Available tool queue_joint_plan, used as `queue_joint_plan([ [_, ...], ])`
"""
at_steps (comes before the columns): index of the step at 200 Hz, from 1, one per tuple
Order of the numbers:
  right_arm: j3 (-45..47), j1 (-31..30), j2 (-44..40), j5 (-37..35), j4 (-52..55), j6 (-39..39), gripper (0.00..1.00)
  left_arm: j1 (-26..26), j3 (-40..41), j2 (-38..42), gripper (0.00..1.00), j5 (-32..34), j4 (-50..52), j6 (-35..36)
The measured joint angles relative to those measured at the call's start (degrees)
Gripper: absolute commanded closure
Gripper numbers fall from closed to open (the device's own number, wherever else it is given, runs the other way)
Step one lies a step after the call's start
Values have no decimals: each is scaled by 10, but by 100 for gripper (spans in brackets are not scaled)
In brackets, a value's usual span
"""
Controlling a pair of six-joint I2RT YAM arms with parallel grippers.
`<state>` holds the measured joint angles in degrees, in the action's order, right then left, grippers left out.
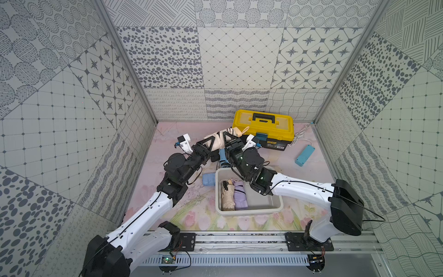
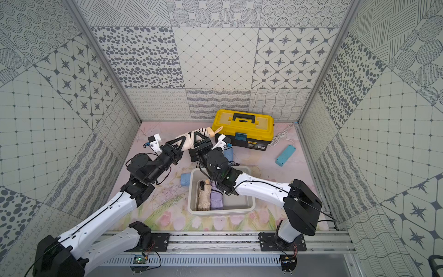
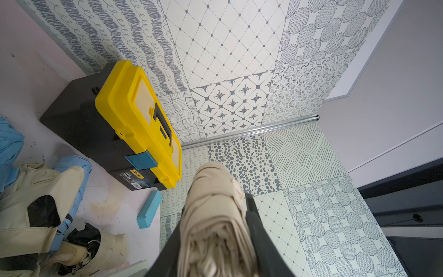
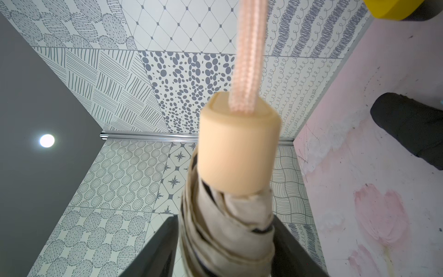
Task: Put the umbrella into the storage box
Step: Pick up the umbrella from the center of the board, then place the umbrella in the storage box.
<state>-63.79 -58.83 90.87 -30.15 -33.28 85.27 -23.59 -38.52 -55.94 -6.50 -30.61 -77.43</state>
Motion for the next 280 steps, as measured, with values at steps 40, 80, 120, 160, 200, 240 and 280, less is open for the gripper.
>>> queue_joint_plan([
  [40,-10,0,11,3,-7,-2,65,0,5,10,81,11,1,-6],
  [80,-10,2,11,5,-7,-9,73,0,6,17,25,13,5,-12],
  [120,12,16,-22,30,39,-37,76,-3,8,37,4,9,17,-17],
  [160,57,50,-166,61,229,-107,77,-3,1,92,3,20,98,2],
  [200,37,85,-276,115,504,-202,79,-3,-66,102,7,20,270,51],
  [240,-39,90,-260,195,750,-294,80,-3,-127,78,9,5,464,107],
  [280,-87,90,-211,252,893,-360,82,-3,-146,49,12,-32,600,159],
])
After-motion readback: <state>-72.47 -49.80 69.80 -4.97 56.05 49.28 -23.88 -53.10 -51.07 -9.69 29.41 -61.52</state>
